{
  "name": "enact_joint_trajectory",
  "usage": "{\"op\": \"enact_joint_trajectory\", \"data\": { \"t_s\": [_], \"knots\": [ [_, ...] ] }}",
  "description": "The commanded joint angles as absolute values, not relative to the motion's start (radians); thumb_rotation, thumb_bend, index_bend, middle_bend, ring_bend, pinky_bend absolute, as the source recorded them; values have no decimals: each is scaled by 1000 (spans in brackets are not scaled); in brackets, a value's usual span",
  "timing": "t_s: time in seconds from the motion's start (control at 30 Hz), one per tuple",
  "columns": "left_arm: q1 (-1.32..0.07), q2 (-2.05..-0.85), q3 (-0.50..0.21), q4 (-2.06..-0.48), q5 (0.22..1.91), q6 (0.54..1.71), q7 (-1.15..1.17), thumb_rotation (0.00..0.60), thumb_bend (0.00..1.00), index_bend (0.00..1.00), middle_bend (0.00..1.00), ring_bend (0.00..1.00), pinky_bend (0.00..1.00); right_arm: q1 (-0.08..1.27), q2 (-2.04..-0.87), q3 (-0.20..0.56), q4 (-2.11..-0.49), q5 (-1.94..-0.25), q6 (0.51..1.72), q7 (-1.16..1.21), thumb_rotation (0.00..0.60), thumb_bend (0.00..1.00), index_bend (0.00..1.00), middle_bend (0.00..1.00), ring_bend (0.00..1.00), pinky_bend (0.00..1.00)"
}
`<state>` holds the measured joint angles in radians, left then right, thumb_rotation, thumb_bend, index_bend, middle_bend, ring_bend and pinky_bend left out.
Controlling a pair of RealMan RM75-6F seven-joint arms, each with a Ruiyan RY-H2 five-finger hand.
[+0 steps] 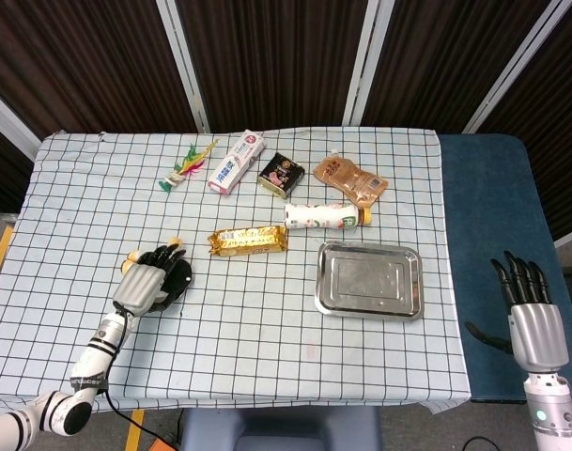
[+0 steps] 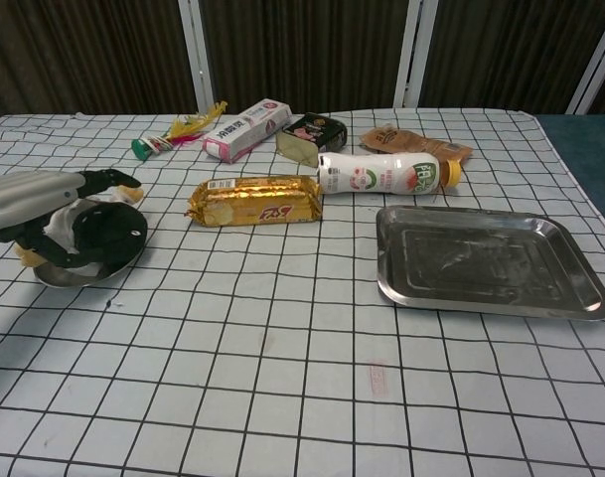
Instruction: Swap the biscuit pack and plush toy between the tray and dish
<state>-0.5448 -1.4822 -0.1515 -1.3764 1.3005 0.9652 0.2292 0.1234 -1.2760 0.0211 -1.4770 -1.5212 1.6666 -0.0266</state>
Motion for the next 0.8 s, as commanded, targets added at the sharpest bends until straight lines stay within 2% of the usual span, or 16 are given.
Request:
{"op": "enact_joint_trajectory", "data": {
  "t_s": [0.03,0.4,0.47,0.57,0.7,0.8],
  "knots": [
    [-551,-1493,-143,-1355,1285,949,227,600,403,0,0,0,155,122,-1277,24,-1477,-1524,1657,-27,600,60,0,0,0,0],
    [-585,-1613,-132,-1173,1327,967,137,600,400,1,0,0,105,118,-1273,32,-1482,-1537,1616,-5,600,60,0,0,0,0],
    [-590,-1643,-130,-1126,1340,980,125,600,400,36,1,2,106,116,-1272,34,-1481,-1542,1615,1,600,60,0,0,0,0],
    [-593,-1690,-131,-1055,1357,1013,108,600,402,168,112,113,208,114,-1271,36,-1481,-1548,1613,8,600,60,0,0,0,0],
    [-594,-1749,-123,-955,1400,1074,53,600,431,348,349,345,434,112,-1267,37,-1482,-1553,1606,16,600,60,0,0,0,0],
    [-591,-1791,-117,-878,1431,1126,9,600,476,459,462,452,568,110,-1264,40,-1484,-1556,1602,23,600,60,0,0,0,0]
  ]
}}
